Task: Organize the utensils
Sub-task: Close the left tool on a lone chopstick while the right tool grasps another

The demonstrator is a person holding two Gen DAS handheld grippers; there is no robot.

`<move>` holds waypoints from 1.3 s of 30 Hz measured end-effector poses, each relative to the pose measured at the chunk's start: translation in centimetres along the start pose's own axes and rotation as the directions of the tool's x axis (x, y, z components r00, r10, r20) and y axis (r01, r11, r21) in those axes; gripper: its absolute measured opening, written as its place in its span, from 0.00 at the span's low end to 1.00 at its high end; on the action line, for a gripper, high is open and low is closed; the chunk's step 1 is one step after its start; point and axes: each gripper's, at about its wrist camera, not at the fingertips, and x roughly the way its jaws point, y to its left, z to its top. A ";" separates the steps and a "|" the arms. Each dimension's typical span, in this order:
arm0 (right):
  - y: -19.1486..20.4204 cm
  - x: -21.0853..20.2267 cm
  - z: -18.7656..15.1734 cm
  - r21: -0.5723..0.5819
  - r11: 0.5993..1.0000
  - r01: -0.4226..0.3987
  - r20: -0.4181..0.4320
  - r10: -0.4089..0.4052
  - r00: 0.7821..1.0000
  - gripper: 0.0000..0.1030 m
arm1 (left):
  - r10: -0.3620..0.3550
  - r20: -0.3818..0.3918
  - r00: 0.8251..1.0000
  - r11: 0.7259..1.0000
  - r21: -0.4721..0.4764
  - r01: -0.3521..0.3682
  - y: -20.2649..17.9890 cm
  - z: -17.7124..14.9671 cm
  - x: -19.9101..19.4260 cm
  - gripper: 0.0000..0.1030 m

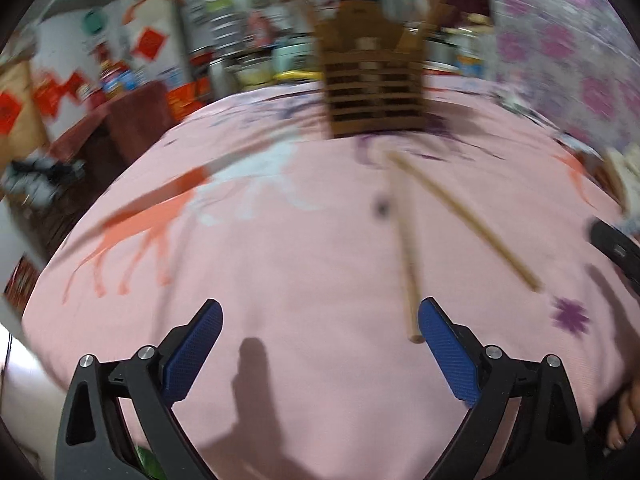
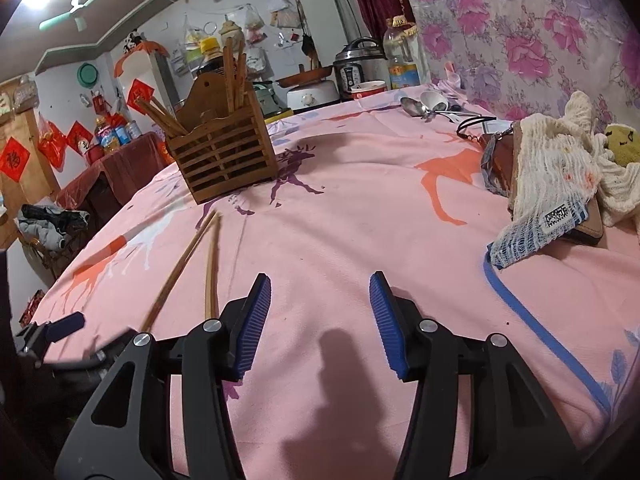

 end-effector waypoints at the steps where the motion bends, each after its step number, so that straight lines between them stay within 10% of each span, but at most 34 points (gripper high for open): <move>1: 0.1 0.0 0.0 -0.005 1.000 -0.003 0.000 0.003 1.000 0.50 | 0.014 -0.008 1.000 0.999 -0.034 -0.014 1.6 -0.1 0.1 0.94; 6: 1.5 -0.3 -0.5 -0.061 0.998 -0.025 0.009 0.026 1.000 0.50 | -0.025 0.002 1.000 0.995 -0.101 0.025 4.2 -0.9 -1.2 0.94; 14: 2.0 -0.7 -0.7 -0.079 0.996 -0.033 0.020 0.035 0.999 0.50 | -0.105 0.018 0.994 0.991 0.080 0.104 -1.3 -1.0 -1.2 0.79; 21: 2.0 -0.8 -0.6 -0.076 0.996 -0.035 0.024 0.036 0.999 0.50 | -0.118 0.004 0.993 0.989 0.088 0.117 -2.0 -0.2 0.0 0.09; 39: 6.2 -0.3 -2.4 -0.289 0.942 -0.170 -0.055 0.161 0.985 0.40 | -0.051 0.026 0.998 0.998 -0.042 0.052 3.4 -1.5 -0.3 0.20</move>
